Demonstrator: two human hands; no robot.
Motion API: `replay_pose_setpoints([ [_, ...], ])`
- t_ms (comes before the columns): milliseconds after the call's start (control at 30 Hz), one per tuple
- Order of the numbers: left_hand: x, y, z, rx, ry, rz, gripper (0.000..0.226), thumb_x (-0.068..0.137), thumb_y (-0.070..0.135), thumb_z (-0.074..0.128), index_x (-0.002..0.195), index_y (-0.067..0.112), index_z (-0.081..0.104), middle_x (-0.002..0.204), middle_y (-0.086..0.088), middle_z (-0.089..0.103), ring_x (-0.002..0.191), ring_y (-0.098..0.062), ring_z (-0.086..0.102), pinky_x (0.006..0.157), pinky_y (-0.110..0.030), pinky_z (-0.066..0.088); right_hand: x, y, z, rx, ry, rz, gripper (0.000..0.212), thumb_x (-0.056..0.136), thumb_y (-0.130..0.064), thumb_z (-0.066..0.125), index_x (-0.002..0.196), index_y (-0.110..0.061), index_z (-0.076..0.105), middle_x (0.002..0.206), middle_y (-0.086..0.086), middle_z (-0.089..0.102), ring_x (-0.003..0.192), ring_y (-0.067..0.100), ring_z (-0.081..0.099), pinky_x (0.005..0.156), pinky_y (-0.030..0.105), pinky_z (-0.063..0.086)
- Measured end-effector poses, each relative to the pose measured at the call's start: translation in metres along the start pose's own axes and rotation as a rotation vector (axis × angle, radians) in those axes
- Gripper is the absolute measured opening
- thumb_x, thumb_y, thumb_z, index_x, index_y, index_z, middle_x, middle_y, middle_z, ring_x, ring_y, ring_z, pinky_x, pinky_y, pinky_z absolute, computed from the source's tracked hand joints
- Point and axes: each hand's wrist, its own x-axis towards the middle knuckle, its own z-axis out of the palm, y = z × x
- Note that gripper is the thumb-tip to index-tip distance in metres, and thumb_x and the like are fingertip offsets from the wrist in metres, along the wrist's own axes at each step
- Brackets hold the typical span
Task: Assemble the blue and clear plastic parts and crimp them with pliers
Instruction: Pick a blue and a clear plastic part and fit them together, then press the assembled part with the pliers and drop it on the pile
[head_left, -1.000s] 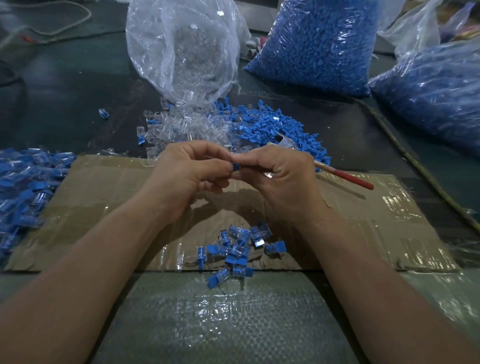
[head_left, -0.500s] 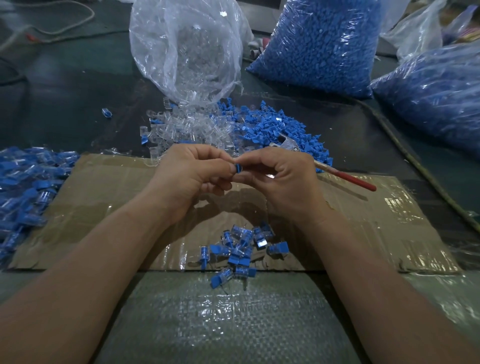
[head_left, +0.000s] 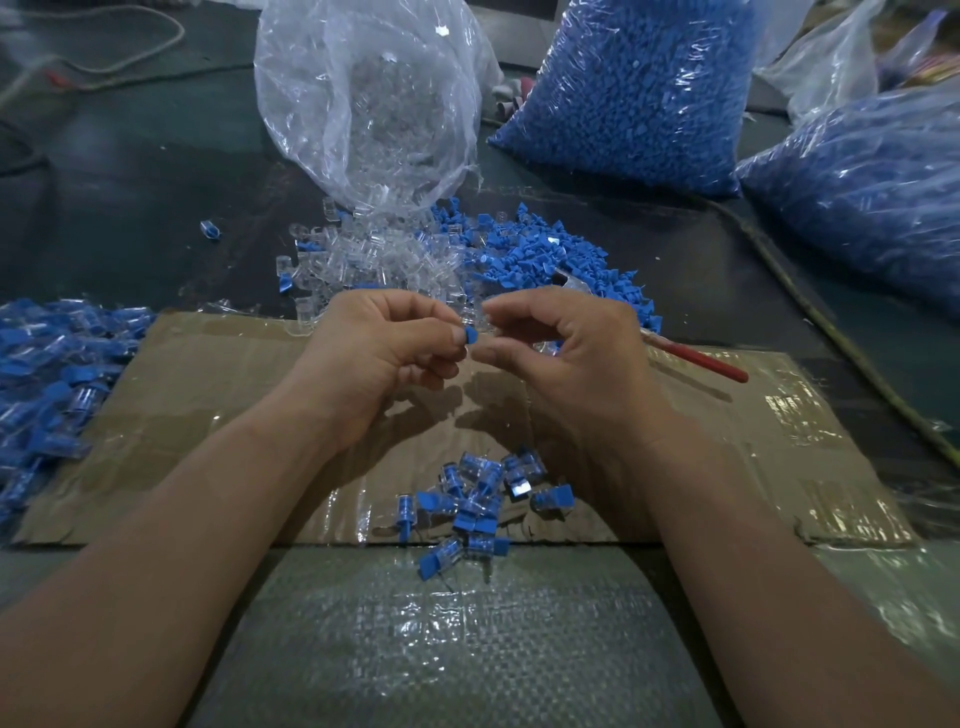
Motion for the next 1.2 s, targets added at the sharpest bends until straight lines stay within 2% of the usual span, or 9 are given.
replay_pose_setpoints([
  [100,0.001,0.000,0.000,-0.003,0.024,-0.003,0.029,0.073,-0.005,0.064,0.053,0.015,0.070,0.053,-0.003,0.063,0.047,-0.010,0.058,0.046,-0.015,0.048,0.001,0.005,-0.010,-0.064,0.058,0.113,0.033,0.074,-0.021,0.073,0.104,-0.009,0.068,0.084,-0.007,0.062,0.074,0.006,0.060,0.074,0.011,0.048],
  [167,0.001,0.001,0.000,-0.019,0.037,-0.009,0.029,0.073,-0.006,0.064,0.052,0.014,0.069,0.053,-0.003,0.063,0.046,-0.010,0.058,0.044,-0.014,0.047,0.004,0.010,-0.019,-0.141,0.095,0.184,0.033,0.075,-0.022,0.073,0.106,-0.010,0.067,0.087,-0.003,0.063,0.076,0.006,0.057,0.072,0.009,0.044],
  [367,0.001,0.000,-0.001,-0.039,0.068,-0.012,0.028,0.074,-0.006,0.063,0.054,0.014,0.067,0.053,-0.004,0.063,0.045,-0.010,0.058,0.043,-0.016,0.047,0.005,0.032,-0.039,-0.397,-0.019,0.456,0.071,0.070,-0.047,0.072,0.129,-0.017,0.048,0.127,0.003,0.051,0.116,0.019,0.046,0.095,0.035,0.038],
  [500,0.002,0.000,-0.002,-0.048,0.066,-0.016,0.027,0.073,-0.006,0.064,0.054,0.013,0.067,0.053,-0.004,0.062,0.045,-0.010,0.057,0.042,-0.016,0.046,0.005,0.041,-0.043,-0.478,-0.155,0.562,0.096,0.058,-0.062,0.071,0.136,-0.017,0.038,0.135,0.004,0.044,0.122,0.023,0.043,0.100,0.042,0.037],
  [633,0.003,-0.001,-0.002,-0.043,0.061,-0.016,0.025,0.074,-0.006,0.064,0.057,0.013,0.066,0.053,-0.004,0.062,0.046,-0.011,0.057,0.042,-0.017,0.047,0.005,0.044,-0.044,-0.539,-0.313,0.648,0.107,0.048,-0.069,0.071,0.135,-0.019,0.035,0.134,0.004,0.040,0.121,0.024,0.039,0.098,0.039,0.036],
  [767,0.004,-0.002,-0.002,-0.041,0.054,-0.007,0.027,0.074,-0.006,0.063,0.056,0.013,0.067,0.054,-0.004,0.063,0.046,-0.011,0.058,0.045,-0.017,0.049,0.006,0.045,-0.043,-0.542,-0.309,0.663,0.097,0.050,-0.066,0.073,0.129,-0.019,0.042,0.125,0.003,0.043,0.111,0.021,0.043,0.090,0.036,0.038],
  [867,0.004,-0.003,-0.002,-0.040,0.049,-0.001,0.016,0.074,-0.005,0.063,0.066,0.008,0.064,0.055,-0.004,0.064,0.048,-0.011,0.059,0.047,-0.017,0.050,0.007,0.044,-0.044,-0.508,-0.255,0.650,0.083,0.055,-0.058,0.077,0.122,-0.018,0.049,0.109,-0.002,0.043,0.095,0.014,0.040,0.078,0.029,0.035],
  [1033,0.003,-0.003,-0.002,-0.080,0.046,0.001,0.013,0.076,-0.006,0.060,0.070,0.006,0.061,0.056,-0.005,0.064,0.049,-0.010,0.060,0.046,-0.016,0.050,0.006,0.036,-0.043,-0.477,-0.123,0.534,0.053,0.063,-0.031,0.077,0.111,-0.014,0.061,0.103,0.002,0.058,0.087,0.015,0.049,0.072,0.027,0.037],
  [1200,0.003,-0.002,-0.001,-0.115,0.054,0.009,0.013,0.078,-0.007,0.058,0.073,0.005,0.059,0.058,-0.005,0.064,0.050,-0.010,0.060,0.045,-0.017,0.050,0.007,0.023,-0.039,-0.404,-0.017,0.399,0.038,0.066,-0.013,0.068,0.104,-0.010,0.062,0.094,0.004,0.056,0.083,0.018,0.050,0.071,0.026,0.036],
])
